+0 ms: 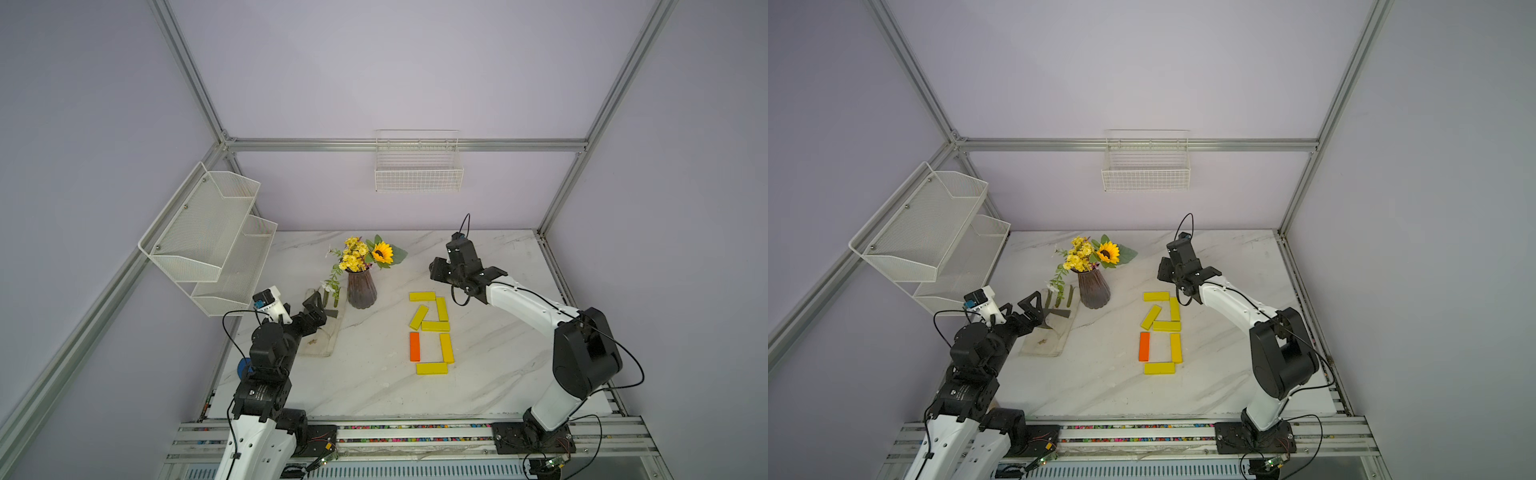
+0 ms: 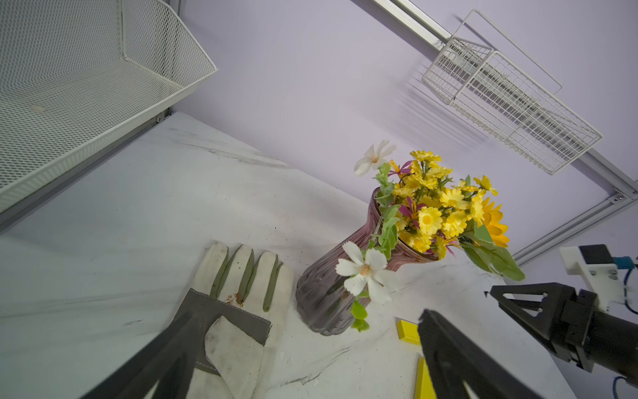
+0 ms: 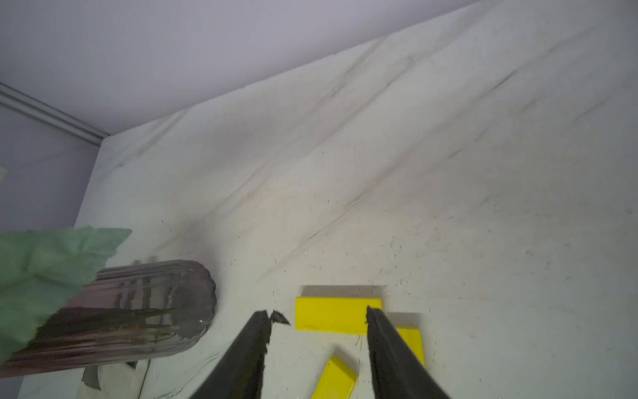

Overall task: Assemble the number 8 with building blocks
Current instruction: Adjust the building block at the center of the board.

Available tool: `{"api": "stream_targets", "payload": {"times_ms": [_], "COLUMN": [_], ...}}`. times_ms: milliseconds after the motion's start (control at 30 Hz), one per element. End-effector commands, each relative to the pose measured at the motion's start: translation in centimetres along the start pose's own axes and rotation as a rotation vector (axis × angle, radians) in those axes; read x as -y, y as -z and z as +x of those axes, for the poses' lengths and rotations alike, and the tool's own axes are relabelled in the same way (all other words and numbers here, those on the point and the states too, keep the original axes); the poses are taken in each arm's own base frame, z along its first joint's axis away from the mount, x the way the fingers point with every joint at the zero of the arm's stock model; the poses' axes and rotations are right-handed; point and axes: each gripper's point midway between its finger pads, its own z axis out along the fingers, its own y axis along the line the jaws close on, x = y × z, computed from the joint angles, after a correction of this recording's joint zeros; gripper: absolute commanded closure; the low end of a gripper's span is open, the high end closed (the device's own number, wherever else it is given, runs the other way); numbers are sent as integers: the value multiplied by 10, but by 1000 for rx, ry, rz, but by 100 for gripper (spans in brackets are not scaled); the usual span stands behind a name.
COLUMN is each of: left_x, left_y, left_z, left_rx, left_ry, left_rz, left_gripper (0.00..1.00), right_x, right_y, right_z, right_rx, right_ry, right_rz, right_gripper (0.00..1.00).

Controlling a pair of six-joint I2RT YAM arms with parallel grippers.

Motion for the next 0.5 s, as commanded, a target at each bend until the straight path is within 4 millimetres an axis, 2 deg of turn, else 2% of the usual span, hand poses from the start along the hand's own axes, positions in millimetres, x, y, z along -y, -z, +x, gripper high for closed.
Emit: {"api": "stream_targets", "payload": {"times_ms": [0,200,467], "left_x": [3,4,2], "left_y": [2,2,1], "left_z": [-5,-6,-1], "left_rx": [24,27,16], "left_ry": [8,4,4], "left_rz": [19,21,20], "left_gripper": [0,0,0], "right_x": [5,6,12], "right_y": [-11,-28,-30], "right_z": [61,106,126], "right_rx": [-242,-373,-403], "right_ry": [14,43,25], "right_rz": [81,135,137], "right_gripper": [47,44,51]}}
